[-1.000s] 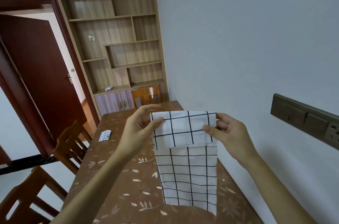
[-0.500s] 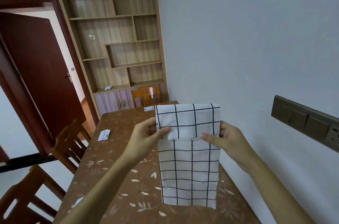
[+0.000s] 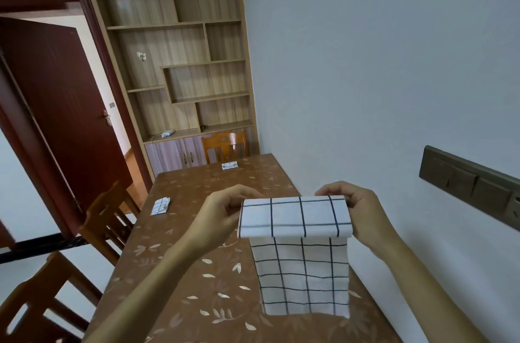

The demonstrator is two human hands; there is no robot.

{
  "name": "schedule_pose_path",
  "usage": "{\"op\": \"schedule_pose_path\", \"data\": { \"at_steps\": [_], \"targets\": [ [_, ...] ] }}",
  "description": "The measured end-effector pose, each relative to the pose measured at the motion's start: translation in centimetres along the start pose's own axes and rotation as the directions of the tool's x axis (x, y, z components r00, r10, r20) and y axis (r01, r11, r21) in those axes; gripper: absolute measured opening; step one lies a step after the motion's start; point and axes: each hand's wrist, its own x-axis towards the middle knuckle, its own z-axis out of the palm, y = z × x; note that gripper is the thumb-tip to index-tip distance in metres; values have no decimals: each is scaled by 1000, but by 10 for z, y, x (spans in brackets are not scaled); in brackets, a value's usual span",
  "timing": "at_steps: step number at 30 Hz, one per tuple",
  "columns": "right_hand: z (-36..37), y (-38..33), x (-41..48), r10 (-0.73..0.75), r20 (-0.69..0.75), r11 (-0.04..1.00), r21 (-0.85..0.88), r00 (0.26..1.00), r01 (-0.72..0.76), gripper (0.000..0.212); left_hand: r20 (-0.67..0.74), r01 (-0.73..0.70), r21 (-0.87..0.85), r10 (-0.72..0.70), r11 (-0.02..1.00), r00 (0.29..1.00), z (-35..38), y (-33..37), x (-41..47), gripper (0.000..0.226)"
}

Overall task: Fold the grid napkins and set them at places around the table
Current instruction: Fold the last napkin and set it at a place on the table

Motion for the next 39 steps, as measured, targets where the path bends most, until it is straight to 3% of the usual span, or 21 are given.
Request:
{"op": "schedule_pose_path", "data": {
  "at_steps": [3,7,15,18,21,25,26,28,30,32,36,39],
  "targets": [
    [-4,3,0,-54,52,996,-75,997,58,40,-36,-1,-54,-1,999,999,-2,5,1,22],
    [-7,4,1,-66,38,996,-49,997,68,39,-66,8,-174,-20,985,998,-5,8,1,20],
    [-12,7,0,-71,43,990,-121,997,75,59,-35,166,-358,-191,919,981,-8,10,1,26],
    [-12,9,0,-55,77,984,-166,996,67,46,-32,210,-374,-239,903,971,-6,10,0,36],
    [-10,4,-4,-55,125,995,-70,991,65,40,-41,246,-395,-285,885,958,-5,7,1,45],
    [-1,-5,-8,-88,93,992,-82,992,96,12,-86,220,-131,-232,967,969,-3,5,4,23],
    [2,-4,-7,-99,82,987,-120,992,108,14,-82,188,-35,-190,982,978,-3,6,4,26],
    [7,-2,-7,-101,78,978,-172,992,113,18,-20,133,207,-132,969,991,-1,8,7,49],
    [12,-5,-6,-110,95,973,-193,989,127,23,54,81,429,-116,899,992,5,9,9,88],
    [15,-7,-5,-120,130,965,-219,984,147,33,78,25,538,-79,843,994,13,7,11,107],
    [20,-11,-4,-124,177,935,-308,976,174,43,-7,-138,686,196,714,981,25,-4,14,74],
    [20,-12,-3,-143,182,911,-360,973,202,42,4,-207,691,282,692,959,27,-4,19,49]
  ]
}}
